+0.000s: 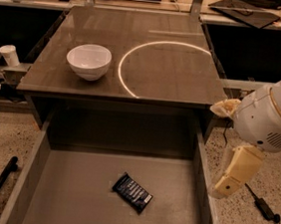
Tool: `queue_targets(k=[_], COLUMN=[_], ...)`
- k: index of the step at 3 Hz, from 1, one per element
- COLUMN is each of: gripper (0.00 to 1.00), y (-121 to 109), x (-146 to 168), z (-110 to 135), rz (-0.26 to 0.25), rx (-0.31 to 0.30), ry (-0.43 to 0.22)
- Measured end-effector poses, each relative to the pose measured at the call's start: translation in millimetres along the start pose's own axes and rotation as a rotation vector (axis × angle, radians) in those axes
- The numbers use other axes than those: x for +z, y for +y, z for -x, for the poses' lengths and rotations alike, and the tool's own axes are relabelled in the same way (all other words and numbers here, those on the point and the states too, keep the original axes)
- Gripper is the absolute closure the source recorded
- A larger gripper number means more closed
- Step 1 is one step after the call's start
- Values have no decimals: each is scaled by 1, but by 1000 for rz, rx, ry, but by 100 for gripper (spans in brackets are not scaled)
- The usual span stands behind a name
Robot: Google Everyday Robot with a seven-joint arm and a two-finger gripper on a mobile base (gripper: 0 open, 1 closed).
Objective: Pick rxbar blueberry from top drawer and place on counter
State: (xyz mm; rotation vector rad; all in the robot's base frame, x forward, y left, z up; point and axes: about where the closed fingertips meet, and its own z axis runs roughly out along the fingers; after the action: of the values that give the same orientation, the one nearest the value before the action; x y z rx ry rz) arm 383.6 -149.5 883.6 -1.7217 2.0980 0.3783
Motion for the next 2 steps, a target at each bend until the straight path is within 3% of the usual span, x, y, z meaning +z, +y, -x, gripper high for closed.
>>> queue_targets(k=[2], gripper=[0], y=[0], x=[25], z=[4], rz=[47], rx=[2], ry=[1])
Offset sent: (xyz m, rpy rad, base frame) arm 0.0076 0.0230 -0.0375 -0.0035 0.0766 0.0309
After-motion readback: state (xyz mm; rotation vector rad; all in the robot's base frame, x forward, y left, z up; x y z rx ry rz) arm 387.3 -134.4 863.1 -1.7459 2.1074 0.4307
